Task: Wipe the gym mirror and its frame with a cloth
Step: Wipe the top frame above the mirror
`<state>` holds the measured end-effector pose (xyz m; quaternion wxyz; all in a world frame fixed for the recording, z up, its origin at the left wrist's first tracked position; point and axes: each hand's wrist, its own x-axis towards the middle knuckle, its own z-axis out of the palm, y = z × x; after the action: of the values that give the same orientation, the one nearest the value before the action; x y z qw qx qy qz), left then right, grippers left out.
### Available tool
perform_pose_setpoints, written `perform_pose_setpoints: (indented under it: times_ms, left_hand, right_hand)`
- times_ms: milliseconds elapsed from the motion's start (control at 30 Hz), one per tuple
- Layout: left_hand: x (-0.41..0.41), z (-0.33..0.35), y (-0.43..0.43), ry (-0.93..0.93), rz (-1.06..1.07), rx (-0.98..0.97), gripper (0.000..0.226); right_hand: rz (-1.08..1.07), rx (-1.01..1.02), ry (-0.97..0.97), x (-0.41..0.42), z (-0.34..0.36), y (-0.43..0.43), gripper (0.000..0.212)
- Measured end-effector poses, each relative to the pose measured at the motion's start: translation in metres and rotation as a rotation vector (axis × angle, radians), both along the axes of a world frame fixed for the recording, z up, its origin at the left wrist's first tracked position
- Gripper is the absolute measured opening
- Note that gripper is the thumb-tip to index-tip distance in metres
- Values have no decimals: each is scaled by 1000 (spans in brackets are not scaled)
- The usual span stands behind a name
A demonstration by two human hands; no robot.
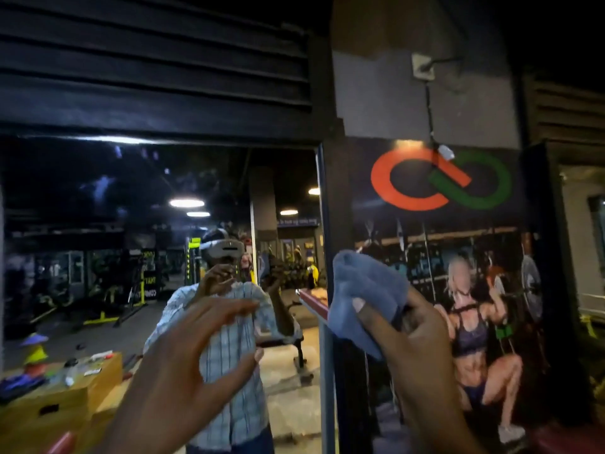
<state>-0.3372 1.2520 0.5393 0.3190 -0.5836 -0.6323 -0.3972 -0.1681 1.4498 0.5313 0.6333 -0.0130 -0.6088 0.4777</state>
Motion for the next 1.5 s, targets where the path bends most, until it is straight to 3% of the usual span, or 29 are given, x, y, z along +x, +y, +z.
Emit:
perform_pose_setpoints:
  times_ms: [167,467,633,767,900,1033,1167,1333,1433,1500]
  left_hand:
    - [-70,100,82,222,203,125,47]
    - [-153,262,173,423,456,242,59]
    - [-180,309,204,492,559,255,65]
    - [-197,328,213,517,596,277,70]
    - [-209,331,211,529,631,271,70]
    - [-216,330,206,541,624,287,63]
    - [-218,329,201,564,660,289,65]
    - [-221,328,182,517,662,289,66]
    - [-225,326,172,512,678,258,68]
    - [-228,325,164,489,689,256,69]
  right_hand:
    - [-169,226,177,-66,100,94,27]
    - [-418,453,185,-160,263,238,25]
    - [-648,527,165,-191,327,280,41]
    - [-730,535,88,-214,334,274,36]
    - [-682,856,-42,-223,325,264,41]
    - [-786,662,72,-217,342,269,40]
    - [-660,843,-13,-244,326,244,44]
    - [-796,645,118,-246,336,229,36]
    - [-686,849,99,-263,331,212,39]
    - [-666,814,104,-261,339,213,34]
